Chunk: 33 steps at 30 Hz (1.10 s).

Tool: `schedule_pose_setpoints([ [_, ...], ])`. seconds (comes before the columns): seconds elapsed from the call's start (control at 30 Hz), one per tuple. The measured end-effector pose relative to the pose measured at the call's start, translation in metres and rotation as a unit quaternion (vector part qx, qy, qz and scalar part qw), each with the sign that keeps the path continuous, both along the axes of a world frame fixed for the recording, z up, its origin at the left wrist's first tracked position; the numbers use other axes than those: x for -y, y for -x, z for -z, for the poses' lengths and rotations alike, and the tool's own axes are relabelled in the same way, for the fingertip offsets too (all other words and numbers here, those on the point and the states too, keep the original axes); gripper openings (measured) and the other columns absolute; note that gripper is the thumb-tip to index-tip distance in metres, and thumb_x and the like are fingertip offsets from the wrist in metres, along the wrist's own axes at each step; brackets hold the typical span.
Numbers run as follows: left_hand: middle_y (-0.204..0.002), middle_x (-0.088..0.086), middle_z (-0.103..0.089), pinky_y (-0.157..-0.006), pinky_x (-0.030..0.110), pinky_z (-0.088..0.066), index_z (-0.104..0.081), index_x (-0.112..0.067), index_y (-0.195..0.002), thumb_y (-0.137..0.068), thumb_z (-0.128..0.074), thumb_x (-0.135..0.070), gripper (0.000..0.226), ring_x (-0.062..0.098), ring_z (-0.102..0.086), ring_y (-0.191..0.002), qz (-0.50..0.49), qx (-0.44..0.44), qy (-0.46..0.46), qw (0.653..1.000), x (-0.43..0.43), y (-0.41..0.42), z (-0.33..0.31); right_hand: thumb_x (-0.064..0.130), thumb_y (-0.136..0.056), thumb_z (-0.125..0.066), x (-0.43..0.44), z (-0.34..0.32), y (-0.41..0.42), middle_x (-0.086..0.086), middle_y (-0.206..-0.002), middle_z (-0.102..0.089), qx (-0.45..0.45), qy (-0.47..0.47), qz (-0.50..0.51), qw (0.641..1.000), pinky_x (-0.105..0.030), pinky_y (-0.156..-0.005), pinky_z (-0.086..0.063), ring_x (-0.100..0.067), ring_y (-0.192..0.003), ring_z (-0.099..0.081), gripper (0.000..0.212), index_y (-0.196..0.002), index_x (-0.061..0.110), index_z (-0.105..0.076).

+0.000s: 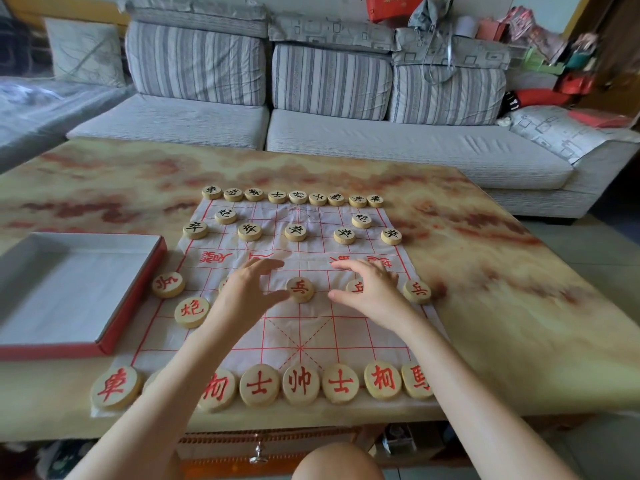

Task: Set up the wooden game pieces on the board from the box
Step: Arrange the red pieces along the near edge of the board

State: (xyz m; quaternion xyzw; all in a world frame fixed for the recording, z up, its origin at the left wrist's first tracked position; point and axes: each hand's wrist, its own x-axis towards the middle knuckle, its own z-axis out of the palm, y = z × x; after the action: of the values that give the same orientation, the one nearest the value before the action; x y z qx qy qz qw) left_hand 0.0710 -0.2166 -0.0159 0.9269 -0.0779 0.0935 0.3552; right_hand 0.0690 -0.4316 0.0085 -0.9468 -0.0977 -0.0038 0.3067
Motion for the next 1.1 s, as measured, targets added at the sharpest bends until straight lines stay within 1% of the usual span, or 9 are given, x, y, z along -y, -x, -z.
schedule_pose_setpoints([
  [0.1, -0.119, 0.002, -0.060, -0.080, 0.027, -0.047, -0.059, -0.022, -0.119, -0.075, -0.073, -0.025, 0.046, 0.012, -0.054, -0.092, -0.039, 0.016, -0.008, 0.999, -0.035, 0.017, -0.006, 0.041, -0.083, -0.063, -0.030, -0.006, 0.003, 0.016, -0.102, -0.038, -0.018, -0.014, -0.036, 0.999, -0.031, -0.091, -0.020, -0.010, -0.109, -0.026, 0.046, -0.127, 0.034, -0.052],
  [0.3, -0.116, -0.002, -0.059, -0.087, 0.032, -0.047, -0.063, -0.022, -0.114, -0.072, -0.075, -0.034, 0.045, 0.019, -0.057, -0.104, -0.119, -0.003, -0.026, 0.993, -0.093, 0.054, 0.004, 0.046, -0.080, -0.065, -0.098, 0.010, -0.013, 0.009, -0.112, -0.062, 0.001, -0.014, -0.062, 0.998, -0.030, -0.084, -0.022, -0.016, -0.115, -0.039, 0.043, -0.117, 0.026, -0.059],
  [0.4, -0.111, -0.001, -0.060, -0.079, 0.026, -0.044, -0.062, -0.020, -0.116, -0.072, -0.076, -0.030, 0.048, 0.013, -0.054, -0.090, -0.110, -0.016, -0.034, 0.993, -0.106, 0.058, 0.009, 0.054, -0.073, -0.067, -0.125, 0.023, -0.019, 0.007, -0.106, -0.062, 0.027, 0.017, -0.029, 0.999, -0.030, -0.082, -0.025, -0.020, -0.111, -0.042, 0.046, -0.107, 0.024, -0.061],
  [0.5, -0.115, 0.001, -0.061, -0.083, 0.030, -0.048, -0.060, -0.020, -0.120, -0.071, -0.076, -0.023, 0.051, 0.016, -0.056, -0.095, -0.104, -0.023, -0.042, 0.993, -0.111, 0.059, 0.013, 0.062, -0.069, -0.066, -0.142, 0.029, -0.022, 0.005, -0.109, -0.059, 0.051, 0.065, -0.003, 0.997, -0.032, -0.085, -0.028, -0.021, -0.108, -0.041, 0.052, -0.101, 0.021, -0.057],
  [0.67, -0.121, -0.005, -0.058, -0.084, 0.038, -0.054, -0.057, -0.024, -0.122, -0.071, -0.075, -0.037, 0.055, 0.017, -0.062, -0.096, -0.109, -0.035, -0.019, 0.993, -0.104, 0.057, 0.009, 0.069, -0.067, -0.062, -0.153, 0.032, -0.024, 0.002, -0.112, -0.057, 0.092, 0.127, 0.007, 0.988, -0.035, -0.089, -0.031, -0.022, -0.108, -0.041, 0.062, -0.102, 0.019, -0.055],
  [0.77, -0.115, -0.005, -0.058, -0.079, 0.032, -0.051, -0.057, -0.023, -0.119, -0.069, -0.074, -0.046, 0.058, 0.016, -0.060, -0.094, -0.129, -0.041, -0.034, 0.990, -0.099, 0.052, 0.009, 0.063, -0.068, -0.066, -0.154, 0.030, -0.024, 0.004, -0.110, -0.060, 0.075, 0.112, -0.004, 0.991, -0.035, -0.087, -0.029, -0.021, -0.106, -0.042, 0.056, -0.102, 0.019, -0.055],
  [0.9, -0.108, -0.003, -0.057, -0.072, 0.025, -0.042, -0.062, -0.019, -0.111, -0.069, -0.075, -0.042, 0.049, 0.016, -0.055, -0.091, -0.133, -0.032, -0.046, 0.990, -0.094, 0.048, 0.009, 0.047, -0.076, -0.065, -0.149, 0.024, -0.025, 0.002, -0.117, -0.057, 0.009, 0.083, -0.029, 0.996, -0.033, -0.085, -0.025, -0.022, -0.111, -0.038, 0.044, -0.113, 0.024, -0.057],
  [0.97, -0.111, -0.004, -0.058, -0.075, 0.024, -0.045, -0.062, -0.020, -0.113, -0.071, -0.075, -0.037, 0.047, 0.014, -0.056, -0.091, -0.115, -0.039, -0.027, 0.992, -0.098, 0.048, 0.011, 0.035, -0.081, -0.062, -0.145, 0.017, -0.025, 0.002, -0.122, -0.054, -0.037, 0.076, -0.063, 0.994, -0.034, -0.087, -0.023, -0.024, -0.115, -0.035, 0.040, -0.121, 0.033, -0.056],
  [1.1, -0.125, -0.005, -0.058, -0.085, 0.022, -0.046, -0.055, -0.025, -0.126, -0.075, -0.073, -0.025, 0.054, 0.011, -0.058, -0.101, -0.076, -0.059, 0.008, 0.995, -0.107, 0.052, 0.011, 0.012, -0.086, -0.050, -0.140, 0.010, -0.023, -0.001, -0.137, -0.043, -0.095, 0.036, -0.097, 0.990, -0.038, -0.103, -0.019, -0.025, -0.129, -0.027, 0.055, -0.134, 0.039, -0.045],
])
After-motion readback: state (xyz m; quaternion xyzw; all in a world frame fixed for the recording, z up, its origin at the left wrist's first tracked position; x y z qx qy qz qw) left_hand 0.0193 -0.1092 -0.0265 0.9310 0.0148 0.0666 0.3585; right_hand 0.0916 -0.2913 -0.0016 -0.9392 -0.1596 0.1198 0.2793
